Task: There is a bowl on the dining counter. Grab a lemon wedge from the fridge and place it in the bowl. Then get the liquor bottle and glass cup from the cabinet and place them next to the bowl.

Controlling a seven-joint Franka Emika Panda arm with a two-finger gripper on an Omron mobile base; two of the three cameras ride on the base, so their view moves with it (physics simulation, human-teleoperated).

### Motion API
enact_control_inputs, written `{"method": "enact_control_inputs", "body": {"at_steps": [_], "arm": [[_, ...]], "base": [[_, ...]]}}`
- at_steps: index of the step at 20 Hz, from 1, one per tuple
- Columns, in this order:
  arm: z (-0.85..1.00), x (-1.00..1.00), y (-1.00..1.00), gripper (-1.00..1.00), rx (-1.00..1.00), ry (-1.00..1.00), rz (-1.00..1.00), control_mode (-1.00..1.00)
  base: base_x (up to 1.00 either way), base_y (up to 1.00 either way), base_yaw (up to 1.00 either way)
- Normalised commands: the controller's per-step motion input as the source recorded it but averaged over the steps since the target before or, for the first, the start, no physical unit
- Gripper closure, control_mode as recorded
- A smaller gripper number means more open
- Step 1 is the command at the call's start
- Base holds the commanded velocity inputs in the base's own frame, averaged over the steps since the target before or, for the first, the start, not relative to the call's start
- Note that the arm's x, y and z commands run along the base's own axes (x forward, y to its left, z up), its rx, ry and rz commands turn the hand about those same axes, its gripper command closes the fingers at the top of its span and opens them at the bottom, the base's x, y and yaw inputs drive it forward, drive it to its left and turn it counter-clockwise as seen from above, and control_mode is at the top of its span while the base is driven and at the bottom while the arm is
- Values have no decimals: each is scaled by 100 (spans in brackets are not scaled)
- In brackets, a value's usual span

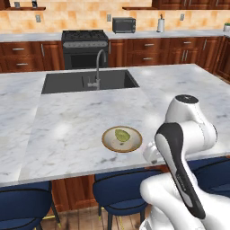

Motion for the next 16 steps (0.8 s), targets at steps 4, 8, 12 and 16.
{"method": "enact_control_inputs", "body": {"at_steps": [4,8,12,16], "arm": [[-1,-3,0,-100,0,0,0,100],[0,0,0,-100,0,0,0,100],[0,0,0,-100,0,0,0,100],[0,0,0,-100,0,0,0,100]], "base": [[-20,29,0],[-21,100,0],[-19,100,-1],[-27,100,0]]}}
